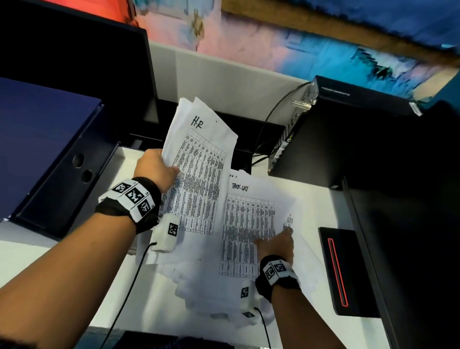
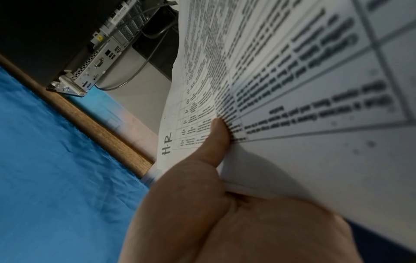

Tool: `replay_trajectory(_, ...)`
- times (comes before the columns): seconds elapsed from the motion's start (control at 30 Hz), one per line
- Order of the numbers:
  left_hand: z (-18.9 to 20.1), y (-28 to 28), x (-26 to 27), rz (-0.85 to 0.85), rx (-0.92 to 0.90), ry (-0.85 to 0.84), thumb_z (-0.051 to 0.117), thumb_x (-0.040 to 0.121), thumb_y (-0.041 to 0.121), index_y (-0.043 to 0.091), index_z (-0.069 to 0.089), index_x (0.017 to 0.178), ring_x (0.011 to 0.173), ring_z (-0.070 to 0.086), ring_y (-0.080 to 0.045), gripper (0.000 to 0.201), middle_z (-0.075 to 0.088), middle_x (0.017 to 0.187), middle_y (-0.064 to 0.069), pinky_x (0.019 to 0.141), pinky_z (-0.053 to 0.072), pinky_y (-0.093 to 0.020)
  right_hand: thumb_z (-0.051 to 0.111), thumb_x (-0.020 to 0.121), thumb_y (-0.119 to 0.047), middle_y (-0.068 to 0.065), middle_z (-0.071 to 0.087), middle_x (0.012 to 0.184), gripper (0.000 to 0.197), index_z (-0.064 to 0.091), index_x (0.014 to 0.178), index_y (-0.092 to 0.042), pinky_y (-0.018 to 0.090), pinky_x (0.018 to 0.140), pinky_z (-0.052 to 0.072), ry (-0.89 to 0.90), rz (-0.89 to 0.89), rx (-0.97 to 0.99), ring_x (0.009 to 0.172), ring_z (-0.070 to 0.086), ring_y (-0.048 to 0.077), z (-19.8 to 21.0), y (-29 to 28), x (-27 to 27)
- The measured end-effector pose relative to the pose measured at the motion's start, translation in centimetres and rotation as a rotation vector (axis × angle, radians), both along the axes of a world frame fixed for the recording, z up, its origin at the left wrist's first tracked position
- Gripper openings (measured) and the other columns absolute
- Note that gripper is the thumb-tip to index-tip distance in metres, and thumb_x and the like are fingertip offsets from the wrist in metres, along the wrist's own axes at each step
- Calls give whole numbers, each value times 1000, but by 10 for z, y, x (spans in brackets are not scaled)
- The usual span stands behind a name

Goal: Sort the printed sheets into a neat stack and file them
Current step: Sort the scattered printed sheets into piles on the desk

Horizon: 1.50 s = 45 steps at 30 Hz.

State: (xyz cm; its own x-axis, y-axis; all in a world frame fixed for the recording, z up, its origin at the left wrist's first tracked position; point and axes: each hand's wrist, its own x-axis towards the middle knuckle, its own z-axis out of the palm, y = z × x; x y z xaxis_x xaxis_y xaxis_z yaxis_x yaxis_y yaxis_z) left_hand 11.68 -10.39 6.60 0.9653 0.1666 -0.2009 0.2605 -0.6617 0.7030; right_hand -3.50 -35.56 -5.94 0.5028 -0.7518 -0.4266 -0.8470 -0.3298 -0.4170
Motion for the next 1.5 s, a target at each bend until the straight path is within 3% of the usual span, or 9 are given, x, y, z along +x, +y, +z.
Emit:
replay_trajectory(0.17,-4,-1,0,6,-8,6,76,83,19,7,67,109,92,68,-31,29,72,103,-15,84,55,-36,77,81,-27,18,61,126,67,41,134,-10,47,92,53,-69,6,-48,113,60,38,5,-4,1)
replay_trajectory(0.37,-10,-9,-5,5,7,65,76,84,16,4,66,107,95,68,-33,28,71,105,-17,86,55,-38,77,83,-28,13,39,152,83,32,149,-4,38,112,37,-143,-51,322,136,43,32,4,-20,-1)
replay_trajectory(0.53,-27,-22,-20,-17,110,154,69,85,12,2,62,102,90,66,-37,21,67,96,-16,79,56,-38,60,94,-17,18,68,106,24,58,116,-9,41,83,55,-250,145,-34,90,62,33,53,-41,-7)
replay_trajectory(0.8,-62,-52,-45,-111,127,323,62,86,6,-1,62,101,81,60,-31,16,67,97,-16,69,48,-30,60,94,-16,6,61,78,16,61,109,-21,34,71,48,-530,323,-475,76,56,27,177,-50,-3)
replay_trajectory(1.0,-72,-70,-63,-207,53,342,73,83,14,2,57,116,104,64,-33,38,66,113,-15,88,53,-36,69,87,-15,-5,57,81,19,64,105,-12,15,65,35,-863,261,-381,73,52,14,231,-65,9)
replay_trajectory(1.2,-83,-58,-71,-170,-210,397,60,87,28,-1,60,123,116,59,-34,46,61,130,-20,102,46,-36,73,85,-6,-17,60,83,27,56,98,-22,22,77,46,-819,194,16,79,63,13,187,-71,15)
replay_trajectory(1.3,-93,-50,-64,80,-351,433,40,102,43,-4,60,125,121,56,-39,56,59,130,-24,105,43,-42,75,84,-9,4,70,91,22,63,101,-11,21,69,48,-591,144,219,89,68,27,135,-69,19)
replay_trajectory(1.4,-95,-49,-62,179,-464,474,32,99,58,0,54,133,125,54,-36,71,56,136,-22,107,42,-45,82,78,-25,7,59,129,70,48,137,-6,37,98,49,-318,184,401,124,55,28,78,-53,26)
replay_trajectory(1.5,-93,-57,-66,92,-397,516,46,97,53,1,34,147,135,44,-34,72,42,150,-18,110,38,-37,66,92,-12,14,40,151,74,22,152,-9,36,113,36,-110,277,295,136,43,32,37,-34,27)
